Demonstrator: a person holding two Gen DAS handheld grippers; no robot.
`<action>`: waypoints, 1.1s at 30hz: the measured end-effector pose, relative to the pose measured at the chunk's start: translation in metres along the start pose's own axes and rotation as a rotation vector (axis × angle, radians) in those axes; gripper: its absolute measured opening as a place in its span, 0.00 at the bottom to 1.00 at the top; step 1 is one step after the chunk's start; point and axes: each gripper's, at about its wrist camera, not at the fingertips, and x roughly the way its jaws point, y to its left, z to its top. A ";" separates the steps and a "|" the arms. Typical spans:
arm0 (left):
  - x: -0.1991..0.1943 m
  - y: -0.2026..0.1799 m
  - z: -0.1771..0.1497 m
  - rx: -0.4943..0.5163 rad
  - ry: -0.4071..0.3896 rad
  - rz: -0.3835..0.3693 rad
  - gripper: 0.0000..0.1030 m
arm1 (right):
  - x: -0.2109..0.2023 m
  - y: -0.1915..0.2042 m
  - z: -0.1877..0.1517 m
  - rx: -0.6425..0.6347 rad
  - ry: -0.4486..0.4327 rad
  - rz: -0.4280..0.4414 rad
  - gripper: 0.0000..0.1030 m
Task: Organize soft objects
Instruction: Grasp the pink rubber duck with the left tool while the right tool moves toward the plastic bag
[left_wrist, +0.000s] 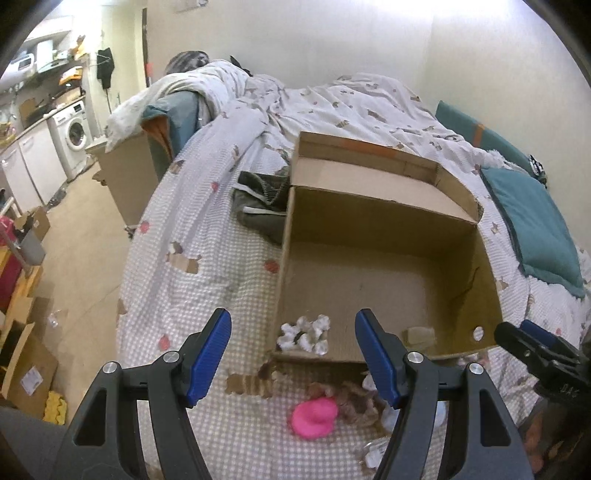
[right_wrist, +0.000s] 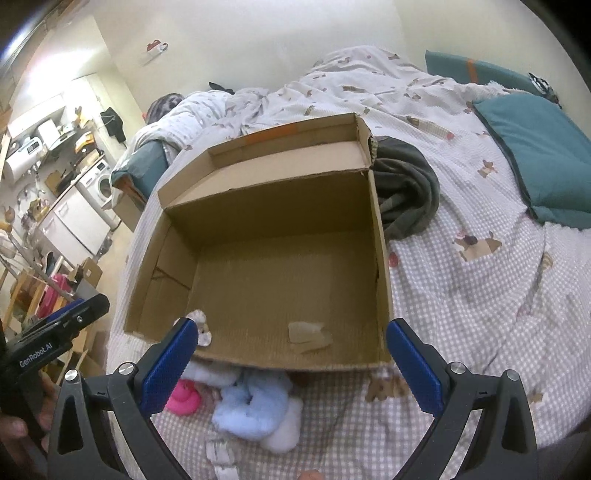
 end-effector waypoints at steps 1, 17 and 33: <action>-0.001 0.002 -0.003 0.002 0.002 0.014 0.65 | -0.002 0.000 -0.002 0.003 0.002 0.001 1.00; 0.019 0.043 -0.031 -0.051 0.149 0.082 0.65 | -0.010 -0.006 -0.039 0.029 0.087 -0.001 1.00; 0.075 -0.032 -0.072 0.151 0.436 -0.042 0.63 | 0.024 -0.005 -0.047 0.078 0.218 -0.005 1.00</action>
